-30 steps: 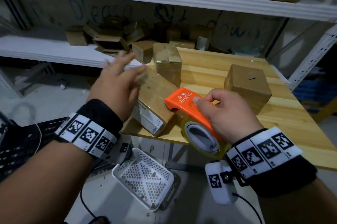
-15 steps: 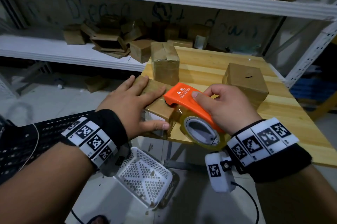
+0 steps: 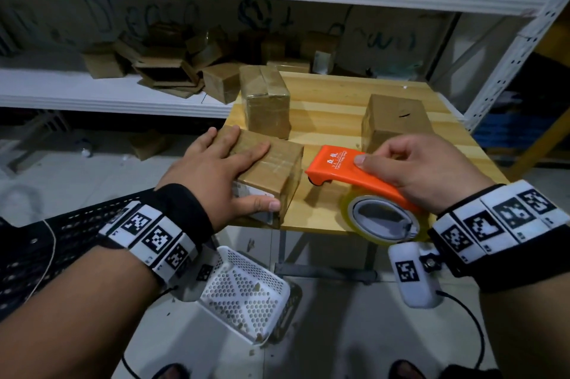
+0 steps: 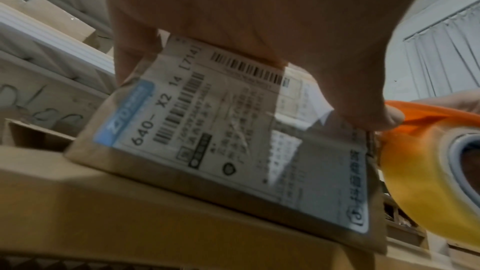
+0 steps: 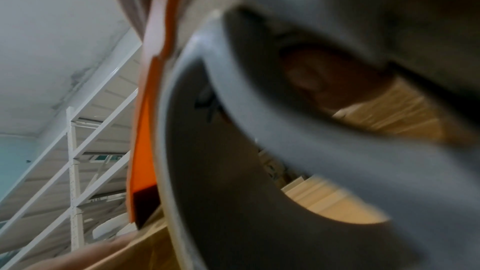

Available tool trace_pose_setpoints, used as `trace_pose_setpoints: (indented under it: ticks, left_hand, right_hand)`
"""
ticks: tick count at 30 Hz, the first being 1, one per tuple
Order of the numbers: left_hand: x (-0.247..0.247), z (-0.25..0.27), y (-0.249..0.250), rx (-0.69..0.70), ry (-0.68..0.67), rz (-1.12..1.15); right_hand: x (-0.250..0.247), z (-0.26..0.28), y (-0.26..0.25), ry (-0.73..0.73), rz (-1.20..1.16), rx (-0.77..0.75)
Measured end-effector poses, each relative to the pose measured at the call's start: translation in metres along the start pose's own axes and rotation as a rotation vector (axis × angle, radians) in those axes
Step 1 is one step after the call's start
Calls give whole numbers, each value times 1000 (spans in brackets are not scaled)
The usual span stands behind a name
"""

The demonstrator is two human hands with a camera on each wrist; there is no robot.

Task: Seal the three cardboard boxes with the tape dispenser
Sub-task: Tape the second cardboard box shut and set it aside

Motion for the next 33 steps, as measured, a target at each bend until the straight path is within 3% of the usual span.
trace_pose_setpoints:
  ticks: [6, 13, 17, 23, 25, 30, 33]
  left_hand:
    - [4, -3, 0, 9, 23, -7]
    - [7, -5, 7, 0, 55, -7]
    - [9, -5, 7, 6, 85, -18]
    - [13, -8, 4, 29, 119, -23]
    - [13, -8, 4, 30, 117, -23]
    - [10, -4, 8, 4, 111, -24]
    - [10, -3, 12, -4, 113, -41]
  right_hand:
    - [-5, 3, 7, -7, 100, -4]
    - [8, -1, -18, 56, 511, -55]
    - [14, -2, -32, 113, 629, -93]
    - [23, -10, -20, 15, 697, 32]
    - [17, -12, -19, 56, 665, 19]
    - [12, -12, -15, 329, 616, -45]
    - [27, -20, -2, 346, 636, -34]
Point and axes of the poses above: each hand's wrist, its own z-axis away from the middle knuckle, its own x-axis out of the palm, y = z × x, the point moved 1 cm from there along -z, towards the middle knuckle, and after that the axes turned 1 degree about z, right-handed, at the moved point
